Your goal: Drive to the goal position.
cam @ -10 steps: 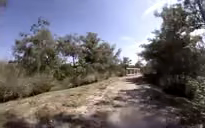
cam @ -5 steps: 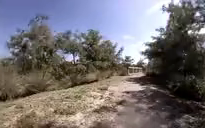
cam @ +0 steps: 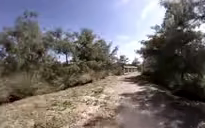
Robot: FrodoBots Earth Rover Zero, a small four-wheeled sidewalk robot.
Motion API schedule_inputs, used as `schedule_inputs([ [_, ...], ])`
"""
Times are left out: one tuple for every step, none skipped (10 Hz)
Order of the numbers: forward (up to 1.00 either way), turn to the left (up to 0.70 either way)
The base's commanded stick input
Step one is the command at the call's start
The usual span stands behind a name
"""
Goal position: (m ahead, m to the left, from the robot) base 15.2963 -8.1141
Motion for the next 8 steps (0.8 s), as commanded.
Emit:
schedule_inputs([
  [0.70, 0.00],
  [0.70, 0.00],
  [0.70, 0.00],
  [0.70, 0.00],
  [0.70, -0.10],
  [0.70, -0.27],
  [0.70, -0.27],
  [0.70, -0.27],
])
